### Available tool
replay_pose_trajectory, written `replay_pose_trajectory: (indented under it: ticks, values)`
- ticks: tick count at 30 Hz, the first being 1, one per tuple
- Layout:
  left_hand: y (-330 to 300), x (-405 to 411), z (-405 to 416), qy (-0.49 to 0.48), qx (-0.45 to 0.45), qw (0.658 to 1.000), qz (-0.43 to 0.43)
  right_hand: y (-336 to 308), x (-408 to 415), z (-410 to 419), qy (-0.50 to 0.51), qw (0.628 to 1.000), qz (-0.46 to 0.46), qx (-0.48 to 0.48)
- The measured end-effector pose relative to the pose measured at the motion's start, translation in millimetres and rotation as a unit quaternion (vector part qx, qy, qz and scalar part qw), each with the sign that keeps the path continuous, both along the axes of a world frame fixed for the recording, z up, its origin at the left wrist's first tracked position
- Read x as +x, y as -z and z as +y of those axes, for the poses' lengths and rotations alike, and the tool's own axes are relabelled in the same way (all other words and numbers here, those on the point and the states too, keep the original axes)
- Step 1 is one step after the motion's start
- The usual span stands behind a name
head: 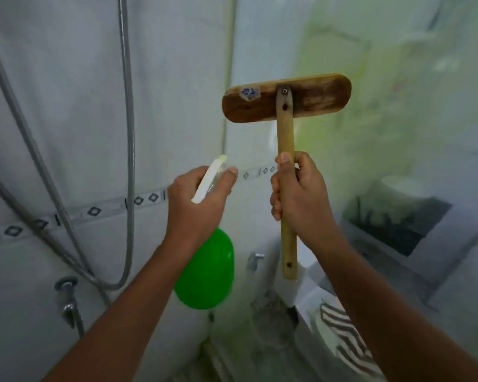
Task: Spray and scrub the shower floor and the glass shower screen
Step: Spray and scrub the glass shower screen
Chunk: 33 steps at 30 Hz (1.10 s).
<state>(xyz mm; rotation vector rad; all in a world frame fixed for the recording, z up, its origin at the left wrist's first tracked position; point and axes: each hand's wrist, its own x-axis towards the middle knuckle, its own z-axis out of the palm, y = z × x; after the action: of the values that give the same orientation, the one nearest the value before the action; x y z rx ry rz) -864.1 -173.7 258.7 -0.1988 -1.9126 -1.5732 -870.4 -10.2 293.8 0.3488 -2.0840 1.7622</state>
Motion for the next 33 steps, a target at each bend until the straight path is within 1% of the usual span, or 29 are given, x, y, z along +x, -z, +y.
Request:
replay_pose_trajectory:
  ticks: [3, 6, 10, 13, 15, 17, 19, 23, 25, 29, 31, 33]
  values:
    - [-73.8, -13.8, 17.3, 0.035, -0.01, 0.998, 0.054, -77.5, 4.6, 15.0, 0.045, 0.997, 0.064, 0.002]
    - [-132.7, -25.0, 36.2, 0.088, 0.012, 0.993, 0.083, -143.8, 20.8, 29.6, 0.089, 0.988, 0.124, 0.018]
    - [-197.0, -39.1, 61.2, 0.178, 0.031, 0.978, 0.104, -223.8, 49.4, 44.9, 0.204, 0.956, 0.199, 0.062]
    - [-230.9, -39.1, 80.0, 0.233, 0.021, 0.966, 0.109, -271.9, 64.7, 58.1, 0.268, 0.936, 0.217, 0.066]
    - [-253.3, -40.0, 87.5, 0.26, 0.019, 0.96, 0.098, -296.8, 71.0, 62.7, 0.294, 0.932, 0.207, 0.043]
    - [-272.1, -42.8, 92.9, 0.288, 0.032, 0.954, 0.08, -313.8, 77.7, 65.2, 0.308, 0.933, 0.186, 0.018]
    - [-283.3, -45.6, 97.8, 0.302, 0.038, 0.949, 0.078, -322.3, 82.4, 68.2, 0.318, 0.933, 0.165, 0.013]
    - [-290.7, -47.5, 104.8, 0.296, 0.02, 0.949, 0.105, -321.0, 85.6, 71.8, 0.356, 0.923, 0.135, 0.05]
    - [-292.0, -47.3, 106.3, 0.301, 0.023, 0.947, 0.106, -317.8, 86.4, 72.7, 0.386, 0.91, 0.124, 0.085]
    - [-291.4, -48.7, 106.1, 0.278, 0.023, 0.953, 0.12, -314.1, 85.8, 74.1, 0.44, 0.879, 0.101, 0.154]
    - [-294.9, -51.3, 102.6, 0.27, 0.022, 0.954, 0.129, -318.4, 81.9, 73.0, 0.464, 0.862, 0.097, 0.178]
    - [-298.6, -53.0, 102.1, 0.284, 0.026, 0.95, 0.127, -327.5, 77.2, 72.2, 0.492, 0.843, 0.092, 0.196]
